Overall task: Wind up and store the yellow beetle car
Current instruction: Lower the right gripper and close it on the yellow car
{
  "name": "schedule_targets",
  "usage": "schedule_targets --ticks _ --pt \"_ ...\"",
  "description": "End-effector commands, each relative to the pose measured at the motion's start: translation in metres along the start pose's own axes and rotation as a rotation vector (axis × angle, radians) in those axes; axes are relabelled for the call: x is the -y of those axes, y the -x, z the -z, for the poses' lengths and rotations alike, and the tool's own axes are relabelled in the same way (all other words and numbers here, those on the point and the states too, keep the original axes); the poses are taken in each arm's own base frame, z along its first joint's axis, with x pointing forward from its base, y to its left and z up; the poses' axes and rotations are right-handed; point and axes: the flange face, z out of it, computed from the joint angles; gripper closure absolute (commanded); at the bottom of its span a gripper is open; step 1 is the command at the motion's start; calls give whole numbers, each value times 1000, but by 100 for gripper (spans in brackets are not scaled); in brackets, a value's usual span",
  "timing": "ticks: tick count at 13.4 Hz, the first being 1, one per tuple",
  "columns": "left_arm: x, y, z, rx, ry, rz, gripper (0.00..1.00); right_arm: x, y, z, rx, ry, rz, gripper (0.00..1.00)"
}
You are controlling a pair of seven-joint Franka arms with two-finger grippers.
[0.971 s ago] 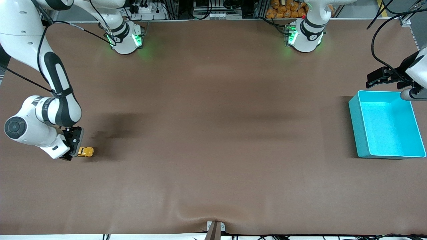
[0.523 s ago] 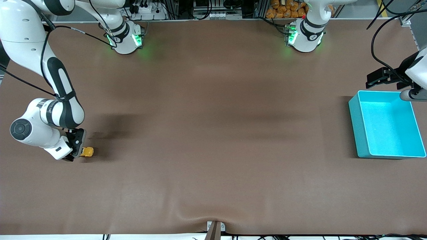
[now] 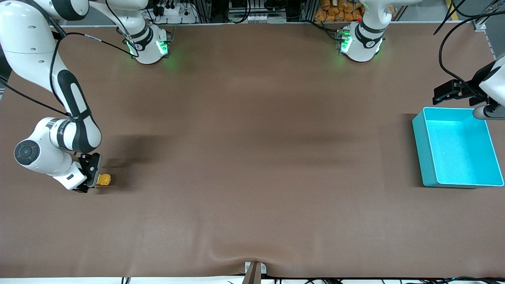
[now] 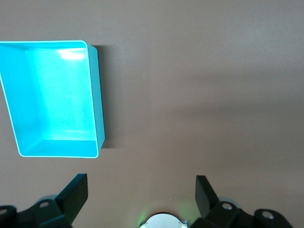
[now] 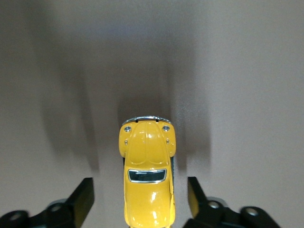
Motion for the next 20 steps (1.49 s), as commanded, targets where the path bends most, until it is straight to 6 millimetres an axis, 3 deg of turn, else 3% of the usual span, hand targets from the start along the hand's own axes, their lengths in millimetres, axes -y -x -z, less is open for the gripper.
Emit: schedule_targets --ticks 1,6,10,20 --pt "0 0 2 0 3 18 0 -3 6 -3 4 8 26 100" --pt "-1 -1 1 1 3 18 0 -1 3 -5 -6 -7 15 100" --pt "0 -1 0 3 3 41 0 2 16 -8 -6 -12 2 100" --pt "0 -1 0 3 3 42 0 24 107 -22 -9 -29 46 100"
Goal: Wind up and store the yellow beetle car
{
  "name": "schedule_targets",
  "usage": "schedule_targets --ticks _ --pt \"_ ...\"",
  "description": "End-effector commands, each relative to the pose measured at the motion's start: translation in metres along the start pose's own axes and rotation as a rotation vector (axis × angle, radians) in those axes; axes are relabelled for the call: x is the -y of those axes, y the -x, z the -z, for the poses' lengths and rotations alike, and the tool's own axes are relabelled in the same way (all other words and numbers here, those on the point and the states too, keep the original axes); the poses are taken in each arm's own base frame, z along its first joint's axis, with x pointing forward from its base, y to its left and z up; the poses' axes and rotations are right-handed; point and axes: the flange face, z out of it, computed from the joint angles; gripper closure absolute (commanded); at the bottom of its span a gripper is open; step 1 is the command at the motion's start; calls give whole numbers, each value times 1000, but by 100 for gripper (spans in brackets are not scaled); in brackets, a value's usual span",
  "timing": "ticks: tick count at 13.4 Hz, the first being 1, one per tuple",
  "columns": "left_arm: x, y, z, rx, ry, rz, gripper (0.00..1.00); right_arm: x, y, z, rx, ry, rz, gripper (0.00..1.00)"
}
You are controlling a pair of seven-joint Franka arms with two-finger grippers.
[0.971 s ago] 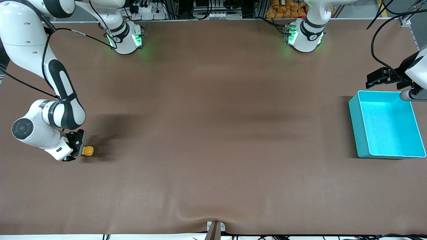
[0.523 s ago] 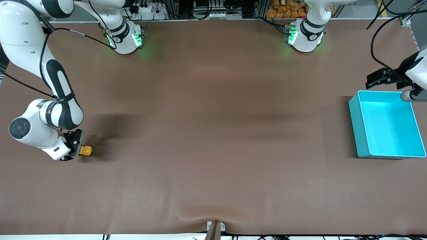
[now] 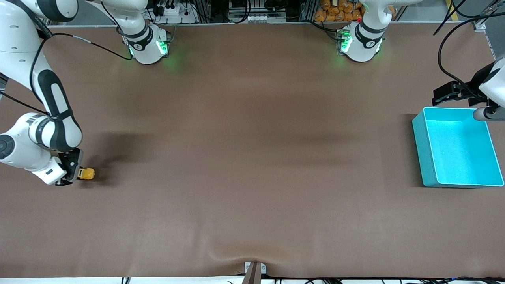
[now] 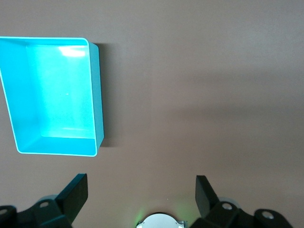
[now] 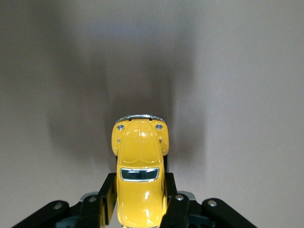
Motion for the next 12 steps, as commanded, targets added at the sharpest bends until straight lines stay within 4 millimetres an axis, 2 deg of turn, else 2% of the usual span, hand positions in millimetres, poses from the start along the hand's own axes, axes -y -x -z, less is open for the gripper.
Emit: schedule_targets --ticks 1,2,11,12 --pt "0 0 2 -1 3 15 0 9 29 -16 -11 -22 27 99" --pt "0 0 2 -1 3 15 0 12 39 -16 -10 -20 33 96" --pt "0 1 3 -1 3 16 0 38 126 -30 -3 -19 111 96" --pt "0 0 2 -1 3 18 0 39 134 -30 0 -15 113 85"
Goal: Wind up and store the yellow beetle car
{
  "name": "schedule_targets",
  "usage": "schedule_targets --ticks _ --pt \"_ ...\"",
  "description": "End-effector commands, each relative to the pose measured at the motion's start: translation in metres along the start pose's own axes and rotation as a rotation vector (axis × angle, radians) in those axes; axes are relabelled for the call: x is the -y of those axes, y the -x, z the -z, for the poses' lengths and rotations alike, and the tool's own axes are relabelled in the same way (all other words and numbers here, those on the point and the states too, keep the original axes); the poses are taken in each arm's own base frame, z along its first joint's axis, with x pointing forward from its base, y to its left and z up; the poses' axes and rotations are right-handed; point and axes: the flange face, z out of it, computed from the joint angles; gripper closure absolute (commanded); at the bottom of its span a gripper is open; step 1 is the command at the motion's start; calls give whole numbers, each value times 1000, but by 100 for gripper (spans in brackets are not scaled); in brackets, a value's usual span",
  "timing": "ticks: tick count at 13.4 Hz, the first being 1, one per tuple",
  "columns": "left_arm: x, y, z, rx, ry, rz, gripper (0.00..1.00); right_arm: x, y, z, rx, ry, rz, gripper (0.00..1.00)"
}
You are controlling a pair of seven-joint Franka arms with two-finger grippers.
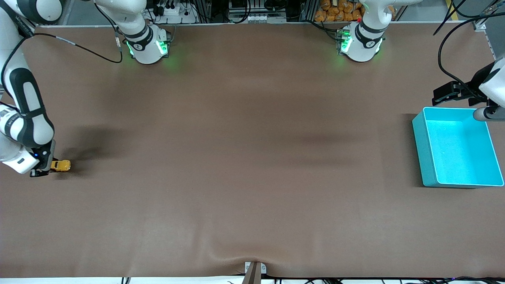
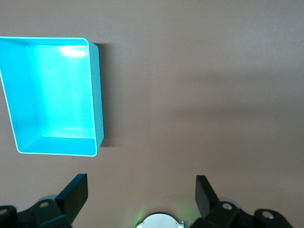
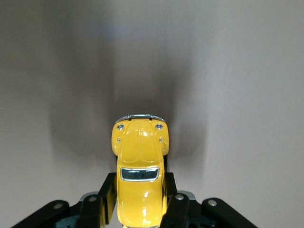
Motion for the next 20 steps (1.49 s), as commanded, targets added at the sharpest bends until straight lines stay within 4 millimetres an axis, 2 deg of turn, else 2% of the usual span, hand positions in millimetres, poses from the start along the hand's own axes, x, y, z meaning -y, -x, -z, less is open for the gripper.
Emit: schedule_targets --ticks 1,2,8,10,11,13,17,20 --pt "0 0 2 -1 3 24 0 6 24 -17 -6 -10 22 17" --pt "0 1 3 -3 3 29 0 6 27 -15 -4 -6 17 0" --pt "-1 1 3 -3 3 30 0 -7 36 7 5 7 15 0" --pt "-1 1 3 -1 3 30 0 -12 31 11 -4 -3 23 0" --pt "-1 1 1 2 3 32 0 -19 22 15 -16 -11 36 0" --pt "0 0 0 5 3 33 0 -42 -10 26 -60 -19 82 0" --pt "0 0 -2 9 3 33 0 -101 -93 69 -143 38 187 0" --pt "0 0 -3 11 3 71 0 -127 -157 88 -205 59 130 0"
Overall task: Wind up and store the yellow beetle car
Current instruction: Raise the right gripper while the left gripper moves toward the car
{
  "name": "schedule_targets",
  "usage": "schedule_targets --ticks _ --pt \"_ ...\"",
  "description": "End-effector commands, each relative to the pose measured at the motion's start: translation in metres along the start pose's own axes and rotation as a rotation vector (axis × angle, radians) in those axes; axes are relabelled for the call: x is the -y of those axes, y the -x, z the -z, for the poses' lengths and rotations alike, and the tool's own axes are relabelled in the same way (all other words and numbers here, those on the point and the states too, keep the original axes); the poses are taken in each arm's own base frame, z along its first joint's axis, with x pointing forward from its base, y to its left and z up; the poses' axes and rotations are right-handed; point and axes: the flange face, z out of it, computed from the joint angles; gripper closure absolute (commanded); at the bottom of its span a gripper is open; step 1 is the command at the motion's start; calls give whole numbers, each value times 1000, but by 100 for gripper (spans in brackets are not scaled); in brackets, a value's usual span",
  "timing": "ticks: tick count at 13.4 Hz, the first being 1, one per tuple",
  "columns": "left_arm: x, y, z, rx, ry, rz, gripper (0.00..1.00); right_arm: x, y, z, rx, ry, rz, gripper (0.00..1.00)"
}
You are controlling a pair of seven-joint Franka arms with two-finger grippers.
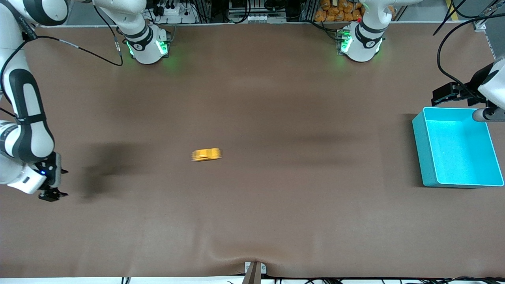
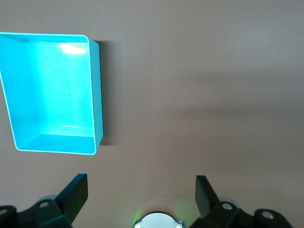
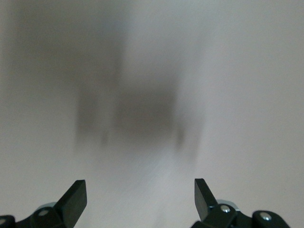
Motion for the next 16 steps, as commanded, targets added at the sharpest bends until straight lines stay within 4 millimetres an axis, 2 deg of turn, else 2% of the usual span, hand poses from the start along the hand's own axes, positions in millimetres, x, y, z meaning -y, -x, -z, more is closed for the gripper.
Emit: schedule_targets --ticks 1,4,6,7,13,16 --pt "0 1 0 4 3 53 0 -24 -42 6 -51 16 -76 0" --pt "0 0 -1 5 3 51 0 -38 -83 5 -97 -10 -175 0" --pt "0 0 -4 11 3 53 0 -42 -99 6 -117 -28 -207 0" --pt "0 -1 -5 11 3 53 0 -41 -101 7 -117 -35 -218 0" --pt "0 -2 -6 11 3 53 0 -33 -120 43 -95 -88 -367 0" --pt "-1 -2 -9 17 2 54 0 -19 -134 65 -60 -94 -517 0"
